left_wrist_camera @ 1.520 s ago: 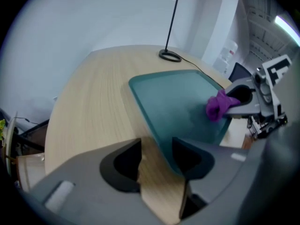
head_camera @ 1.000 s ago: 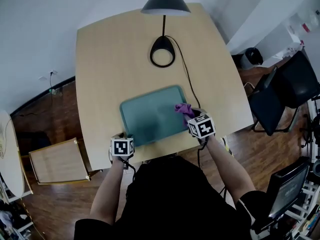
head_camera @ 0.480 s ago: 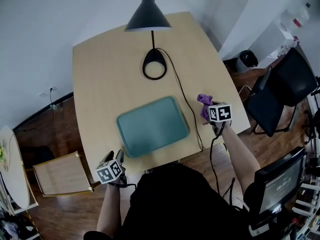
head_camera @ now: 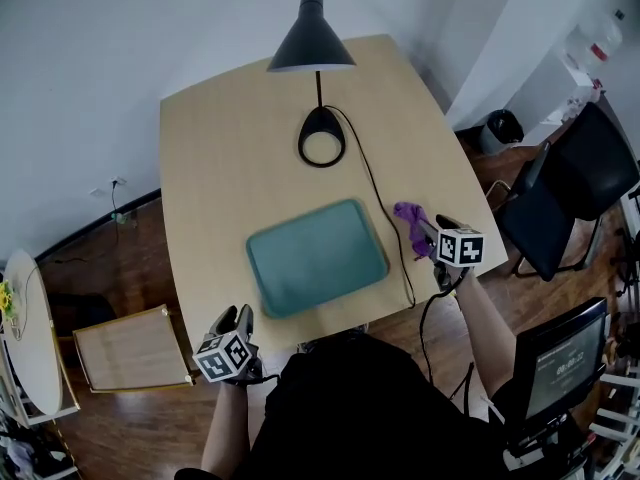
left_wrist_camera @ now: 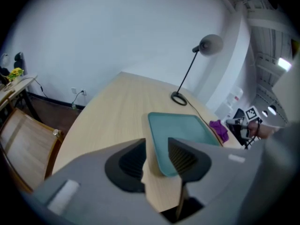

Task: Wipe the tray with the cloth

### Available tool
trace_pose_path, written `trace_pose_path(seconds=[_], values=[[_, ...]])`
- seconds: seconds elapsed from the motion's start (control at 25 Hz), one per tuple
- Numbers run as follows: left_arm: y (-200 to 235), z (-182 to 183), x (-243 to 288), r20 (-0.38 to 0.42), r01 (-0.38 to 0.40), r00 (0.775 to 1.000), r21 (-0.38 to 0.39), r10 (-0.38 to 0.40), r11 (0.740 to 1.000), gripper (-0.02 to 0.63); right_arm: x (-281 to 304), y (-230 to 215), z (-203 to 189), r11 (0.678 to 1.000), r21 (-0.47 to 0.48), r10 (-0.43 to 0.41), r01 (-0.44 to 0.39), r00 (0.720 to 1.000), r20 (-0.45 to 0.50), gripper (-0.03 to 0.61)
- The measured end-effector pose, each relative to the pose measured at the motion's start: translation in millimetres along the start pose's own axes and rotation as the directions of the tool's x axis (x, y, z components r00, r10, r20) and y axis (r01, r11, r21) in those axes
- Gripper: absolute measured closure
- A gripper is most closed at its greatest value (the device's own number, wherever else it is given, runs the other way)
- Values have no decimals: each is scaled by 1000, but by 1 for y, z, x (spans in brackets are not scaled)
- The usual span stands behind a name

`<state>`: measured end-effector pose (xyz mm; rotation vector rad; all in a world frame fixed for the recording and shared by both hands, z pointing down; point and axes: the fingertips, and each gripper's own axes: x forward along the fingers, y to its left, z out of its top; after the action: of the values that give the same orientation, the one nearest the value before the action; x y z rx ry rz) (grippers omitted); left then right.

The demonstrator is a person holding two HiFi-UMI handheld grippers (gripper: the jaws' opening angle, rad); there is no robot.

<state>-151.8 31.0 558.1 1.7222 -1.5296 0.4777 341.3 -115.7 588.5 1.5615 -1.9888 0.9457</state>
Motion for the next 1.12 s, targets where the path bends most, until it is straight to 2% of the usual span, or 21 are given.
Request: trace_pose_path(seconds=[0.08, 0.2, 0.28, 0.36, 0.56, 0.72, 0.84, 0.96, 1.12], values=[[4, 12, -6, 42, -11, 999, -6, 11, 1000, 475, -39, 14, 24, 1000, 29, 9, -12, 993, 114, 409], [8, 27, -15, 91, -4, 996, -21, 6, 1000, 495, -92, 45, 54, 989, 117, 59, -93, 963, 261, 457], [7, 37, -21, 129, 24, 991, -25, -21, 999, 499, -121, 70, 67, 981, 131, 94, -145, 939, 331, 469], [3, 46, -29, 165, 59, 985, -14, -56, 998, 504, -145, 94, 71, 983, 100, 109, -156, 924, 366, 469], [-7, 69, -50, 255, 150, 955, 34, -153, 988, 505, -183, 145, 60, 995, -51, 99, -86, 918, 385, 471], [-28, 70, -75, 309, 167, 932, 103, -191, 980, 505, -197, 169, 47, 989, -117, 133, -92, 899, 418, 472], [-61, 69, -111, 370, 157, 903, 191, -219, 969, 505, -213, 181, 40, 980, -160, 181, -121, 876, 447, 472], [-104, 69, -150, 450, 129, 860, 267, -242, 955, 505, -238, 190, 39, 961, -233, 248, -148, 836, 490, 472], [-159, 58, -196, 539, 97, 814, 241, -216, 966, 505, -278, 184, 32, 928, -329, 334, -177, 788, 518, 472]])
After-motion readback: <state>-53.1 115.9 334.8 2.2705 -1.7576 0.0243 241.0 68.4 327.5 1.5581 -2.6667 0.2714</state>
